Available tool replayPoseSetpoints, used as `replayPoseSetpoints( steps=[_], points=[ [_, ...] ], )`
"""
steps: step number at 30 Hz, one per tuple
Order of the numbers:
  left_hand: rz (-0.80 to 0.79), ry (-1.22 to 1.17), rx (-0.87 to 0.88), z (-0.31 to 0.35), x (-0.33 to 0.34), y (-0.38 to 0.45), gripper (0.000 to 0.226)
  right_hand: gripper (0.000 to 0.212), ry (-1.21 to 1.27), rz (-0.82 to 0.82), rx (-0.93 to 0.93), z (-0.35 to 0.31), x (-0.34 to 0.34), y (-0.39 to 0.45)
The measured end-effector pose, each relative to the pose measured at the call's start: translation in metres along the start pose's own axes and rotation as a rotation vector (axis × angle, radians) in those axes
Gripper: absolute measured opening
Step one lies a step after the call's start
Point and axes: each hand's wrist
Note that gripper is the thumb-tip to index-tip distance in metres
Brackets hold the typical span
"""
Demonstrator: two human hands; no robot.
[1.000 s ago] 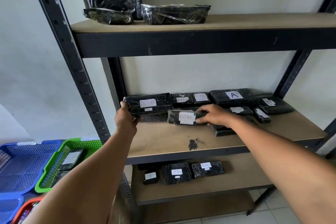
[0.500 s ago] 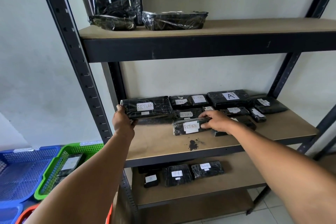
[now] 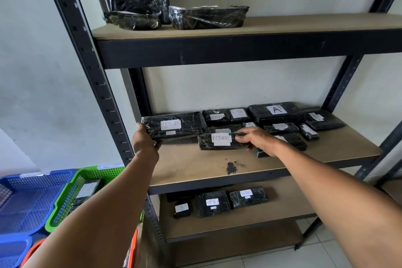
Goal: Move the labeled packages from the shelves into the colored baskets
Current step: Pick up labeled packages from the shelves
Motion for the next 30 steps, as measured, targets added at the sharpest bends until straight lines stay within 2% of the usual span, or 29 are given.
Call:
replayPoseSetpoints(
  steps=[3,8,13,20,22,25,30],
  points=[
    [-0.002,0.013,-0.005,0.000,0.000,-0.004,0.034,0.022,0.002,0.015,0.008,0.003,-0.003,-0.007],
    [-0.028,0.016,-0.041,-0.003,0.000,-0.014,0.033,0.019,0.054,0.066,0.031,0.007,-0.002,-0.034],
    [-0.100,0.048,-0.080,-0.003,-0.003,-0.034,0.033,0.030,0.110,0.155,0.049,0.009,0.011,-0.079],
    [-0.176,0.093,-0.156,-0.008,-0.019,-0.057,0.029,0.022,0.179,0.243,0.093,0.005,0.038,-0.138],
    [-0.186,0.100,-0.185,-0.008,-0.027,-0.061,0.029,0.026,0.182,0.233,0.101,0.005,0.045,-0.150],
    [-0.229,0.122,-0.216,-0.008,-0.040,-0.066,0.030,0.044,0.198,0.228,0.111,0.003,0.052,-0.164],
    [-0.357,0.227,-0.218,0.002,-0.065,-0.089,0.037,0.061,0.241,0.156,0.102,-0.002,0.054,-0.180]
  ],
)
Point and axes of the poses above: each hand's wrist, its own y-axis towards the middle knuckle, its own x-axis out of the palm, z = x × y, and after that the axes turned 11 degrees about -y, right-handed
